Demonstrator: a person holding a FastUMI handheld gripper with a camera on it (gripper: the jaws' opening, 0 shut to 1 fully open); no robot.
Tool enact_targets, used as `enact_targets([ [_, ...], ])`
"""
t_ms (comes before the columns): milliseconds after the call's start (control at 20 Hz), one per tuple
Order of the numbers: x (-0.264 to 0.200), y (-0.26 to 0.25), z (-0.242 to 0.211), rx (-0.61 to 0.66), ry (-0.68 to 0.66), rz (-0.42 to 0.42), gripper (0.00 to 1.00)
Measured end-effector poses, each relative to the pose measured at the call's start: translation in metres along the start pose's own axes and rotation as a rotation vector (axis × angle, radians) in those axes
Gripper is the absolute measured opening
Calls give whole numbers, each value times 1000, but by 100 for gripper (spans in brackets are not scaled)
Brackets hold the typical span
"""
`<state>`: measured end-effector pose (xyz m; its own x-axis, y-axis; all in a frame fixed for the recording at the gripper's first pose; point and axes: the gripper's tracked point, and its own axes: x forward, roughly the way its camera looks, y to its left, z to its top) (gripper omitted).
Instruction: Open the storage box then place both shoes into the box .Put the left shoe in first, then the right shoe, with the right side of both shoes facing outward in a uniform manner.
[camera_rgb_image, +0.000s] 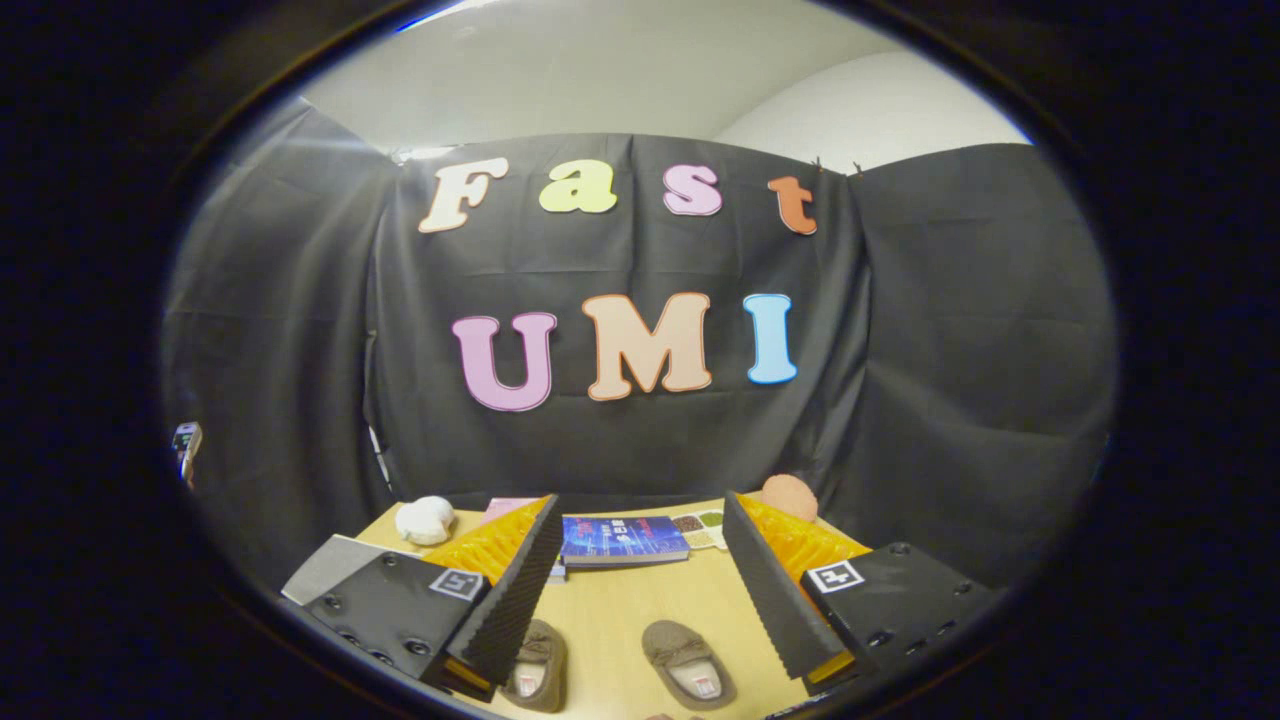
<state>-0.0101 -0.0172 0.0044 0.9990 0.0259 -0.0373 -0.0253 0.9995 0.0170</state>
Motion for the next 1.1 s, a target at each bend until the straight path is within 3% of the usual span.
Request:
enact_targets([
  [650, -1, 28, -26, 185, 62, 60, 100],
  [1100, -11, 81, -85, 368, 210, 157, 100],
])
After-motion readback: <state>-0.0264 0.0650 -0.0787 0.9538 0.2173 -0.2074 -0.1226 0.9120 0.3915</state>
